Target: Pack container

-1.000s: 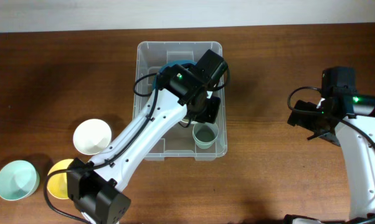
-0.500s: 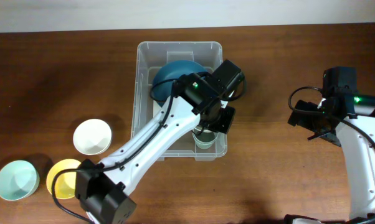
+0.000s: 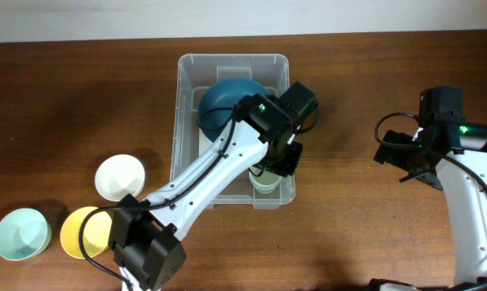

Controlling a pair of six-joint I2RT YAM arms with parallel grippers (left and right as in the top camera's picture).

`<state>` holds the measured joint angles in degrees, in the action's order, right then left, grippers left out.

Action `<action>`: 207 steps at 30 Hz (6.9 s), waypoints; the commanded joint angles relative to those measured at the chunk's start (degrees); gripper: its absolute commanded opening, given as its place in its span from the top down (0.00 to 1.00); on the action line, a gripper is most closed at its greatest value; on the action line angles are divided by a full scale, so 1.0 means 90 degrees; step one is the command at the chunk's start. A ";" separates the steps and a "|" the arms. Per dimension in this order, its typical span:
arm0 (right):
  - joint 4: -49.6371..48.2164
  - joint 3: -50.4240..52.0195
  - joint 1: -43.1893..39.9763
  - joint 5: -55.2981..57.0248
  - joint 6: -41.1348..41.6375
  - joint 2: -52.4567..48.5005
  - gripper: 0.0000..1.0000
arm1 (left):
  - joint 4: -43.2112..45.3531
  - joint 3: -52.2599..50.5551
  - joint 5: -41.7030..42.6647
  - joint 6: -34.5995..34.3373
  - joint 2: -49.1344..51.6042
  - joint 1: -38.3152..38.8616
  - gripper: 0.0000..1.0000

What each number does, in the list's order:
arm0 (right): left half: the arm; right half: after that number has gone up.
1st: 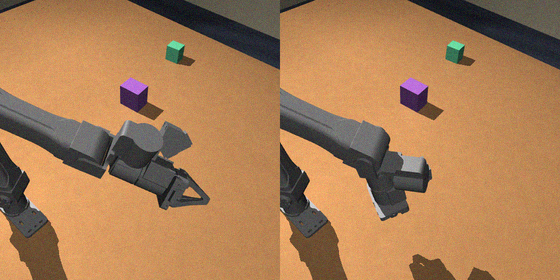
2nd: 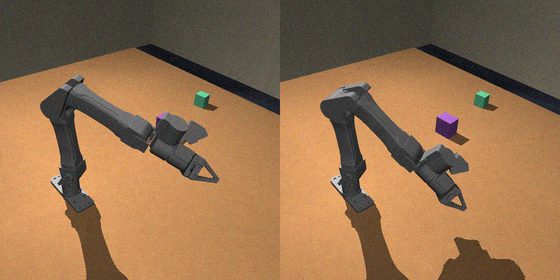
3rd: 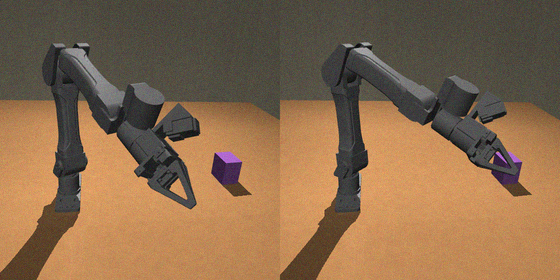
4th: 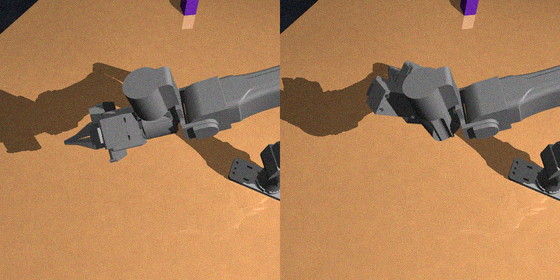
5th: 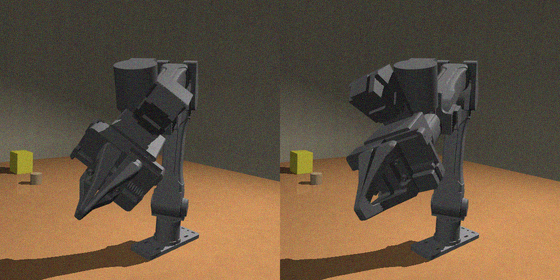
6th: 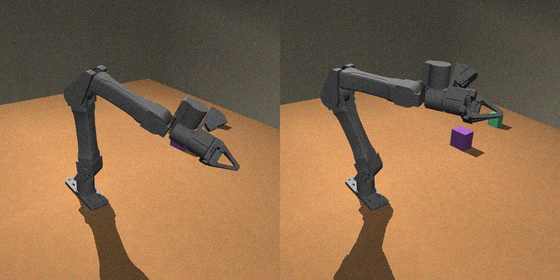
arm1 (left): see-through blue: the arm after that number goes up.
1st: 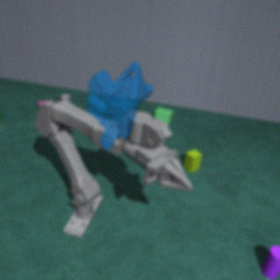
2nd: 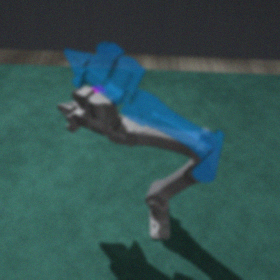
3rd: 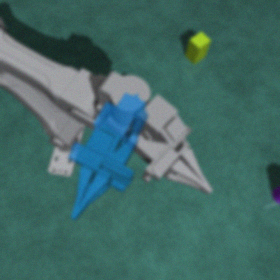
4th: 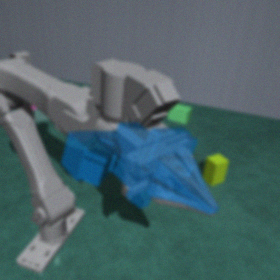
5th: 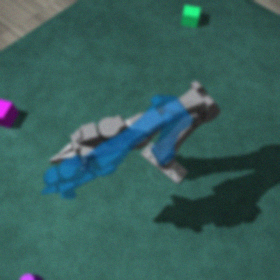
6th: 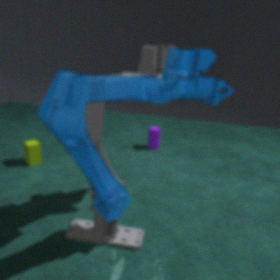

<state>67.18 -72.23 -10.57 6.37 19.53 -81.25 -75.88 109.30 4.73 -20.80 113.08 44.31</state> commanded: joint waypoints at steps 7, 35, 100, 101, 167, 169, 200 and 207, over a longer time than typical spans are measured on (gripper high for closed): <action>0.0002 -0.0095 -0.0044 -0.0012 0.0051 0.0102 0.01 | -0.1705 0.2130 -0.2132 -0.0515 -0.0211 -0.1336 0.66; 0.0007 -0.0095 -0.0044 -0.0012 0.0049 0.0102 0.01 | 0.0362 -0.1982 -0.1093 -0.2300 -0.0542 -0.5309 0.03; 0.0010 -0.0095 -0.0041 -0.0015 0.0051 0.0102 0.01 | -0.0216 0.0024 -0.1360 -0.1503 -0.1343 -0.3194 0.99; 0.0010 -0.0095 -0.0044 -0.0015 0.0051 0.0102 0.01 | -0.0192 0.0024 -0.1360 -0.1588 -0.1367 -0.2982 0.99; 0.0019 -0.0095 -0.0036 -0.0138 0.0027 0.0102 0.01 | 0.0253 -0.4524 -0.1979 -0.2849 -0.2739 -0.6093 0.13; 0.0019 -0.0095 -0.0036 -0.0138 0.0027 0.0102 0.01 | 0.0593 -0.4996 -0.1931 -0.2824 -0.2739 -0.6322 0.13; 0.0015 -0.0095 -0.0036 -0.0136 0.0027 0.0102 0.01 | 0.3759 -0.6824 -0.1345 -0.1583 -0.2747 -0.6705 0.99; 0.0010 -0.0095 -0.0036 -0.0136 0.0027 0.0102 0.01 | 0.2603 -0.5311 -0.1120 -0.1389 -0.3203 -0.6295 0.99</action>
<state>67.29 -72.23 -10.57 5.06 19.49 -81.25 -49.74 54.52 -6.81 -34.74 88.31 -14.92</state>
